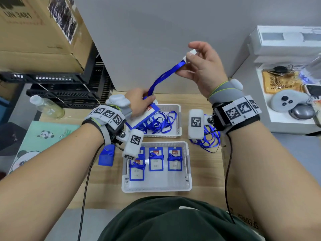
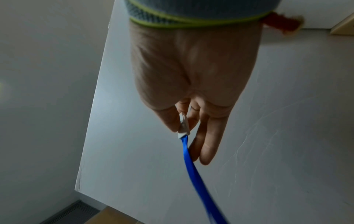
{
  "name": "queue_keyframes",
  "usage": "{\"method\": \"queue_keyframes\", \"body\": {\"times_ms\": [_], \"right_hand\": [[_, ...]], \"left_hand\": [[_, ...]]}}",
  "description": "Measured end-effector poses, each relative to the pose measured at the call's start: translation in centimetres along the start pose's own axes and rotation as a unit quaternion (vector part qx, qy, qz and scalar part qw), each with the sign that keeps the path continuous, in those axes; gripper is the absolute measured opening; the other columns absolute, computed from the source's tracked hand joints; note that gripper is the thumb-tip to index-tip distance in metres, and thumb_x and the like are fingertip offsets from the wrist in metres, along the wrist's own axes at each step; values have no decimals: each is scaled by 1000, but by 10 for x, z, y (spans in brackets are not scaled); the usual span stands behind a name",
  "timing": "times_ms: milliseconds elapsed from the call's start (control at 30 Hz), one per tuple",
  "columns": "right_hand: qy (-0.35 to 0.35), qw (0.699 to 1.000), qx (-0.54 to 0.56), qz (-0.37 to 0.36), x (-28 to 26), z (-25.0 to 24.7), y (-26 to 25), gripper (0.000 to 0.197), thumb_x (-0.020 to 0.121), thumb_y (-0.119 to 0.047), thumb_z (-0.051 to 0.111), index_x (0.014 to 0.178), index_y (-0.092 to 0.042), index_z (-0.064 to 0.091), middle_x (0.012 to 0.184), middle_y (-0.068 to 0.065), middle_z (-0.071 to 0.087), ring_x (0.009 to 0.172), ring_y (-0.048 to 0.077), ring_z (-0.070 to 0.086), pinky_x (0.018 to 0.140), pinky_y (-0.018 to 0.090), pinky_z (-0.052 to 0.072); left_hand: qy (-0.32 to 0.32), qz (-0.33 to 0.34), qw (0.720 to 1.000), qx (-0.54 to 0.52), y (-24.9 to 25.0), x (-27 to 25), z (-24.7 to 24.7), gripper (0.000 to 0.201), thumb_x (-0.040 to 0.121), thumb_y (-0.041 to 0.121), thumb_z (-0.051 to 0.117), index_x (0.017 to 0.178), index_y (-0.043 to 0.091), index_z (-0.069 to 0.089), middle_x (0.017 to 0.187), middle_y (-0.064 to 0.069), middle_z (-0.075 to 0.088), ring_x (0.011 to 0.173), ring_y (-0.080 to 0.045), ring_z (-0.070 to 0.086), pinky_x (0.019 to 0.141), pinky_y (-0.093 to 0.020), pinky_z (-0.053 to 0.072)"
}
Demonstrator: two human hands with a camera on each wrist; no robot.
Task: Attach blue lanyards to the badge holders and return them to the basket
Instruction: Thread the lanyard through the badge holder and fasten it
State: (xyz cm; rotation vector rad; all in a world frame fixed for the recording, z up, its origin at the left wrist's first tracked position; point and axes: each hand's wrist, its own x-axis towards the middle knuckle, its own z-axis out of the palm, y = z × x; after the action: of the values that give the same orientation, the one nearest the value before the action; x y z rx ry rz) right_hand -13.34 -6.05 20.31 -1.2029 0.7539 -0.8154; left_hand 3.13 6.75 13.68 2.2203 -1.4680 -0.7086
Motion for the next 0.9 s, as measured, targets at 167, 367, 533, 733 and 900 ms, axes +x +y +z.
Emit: {"method": "queue_keyframes", "body": {"times_ms": [167,367,533,733,900], "right_hand": [[-12,1000,20,16,-10,0,6,26,93,3,51,115,-10,51,83,2,51,72,18,64,79,42,58],[-91,995,-24,44,-23,-2,9,32,94,8,49,121,-8,48,97,12,69,69,16,65,69,29,56],[-161,978,-119,66,-31,-4,13,26,97,1,51,118,-11,43,93,13,73,56,15,57,58,23,50],[-198,912,-352,70,-38,-1,18,23,94,-15,62,104,-15,42,81,1,76,49,20,58,47,23,42],[-160,868,-468,-30,-40,3,16,21,82,-18,71,88,-19,51,60,-3,70,54,18,68,64,24,50]], "left_hand": [[64,51,993,-85,25,1,-27,17,94,27,52,91,23,67,84,6,68,83,-18,62,77,-31,47],[-49,51,997,7,34,-10,-24,19,92,34,60,102,20,66,84,-4,67,73,-18,57,66,-28,42],[-79,30,996,-1,30,-17,-15,19,90,35,60,108,29,64,82,3,71,73,-12,63,72,-27,48],[67,16,991,-117,44,-19,-21,41,90,60,49,88,25,71,52,7,54,47,-5,47,56,-25,40],[52,-19,990,-127,51,-20,-16,40,83,62,60,71,25,72,56,5,63,42,-4,46,46,-20,36]]}}
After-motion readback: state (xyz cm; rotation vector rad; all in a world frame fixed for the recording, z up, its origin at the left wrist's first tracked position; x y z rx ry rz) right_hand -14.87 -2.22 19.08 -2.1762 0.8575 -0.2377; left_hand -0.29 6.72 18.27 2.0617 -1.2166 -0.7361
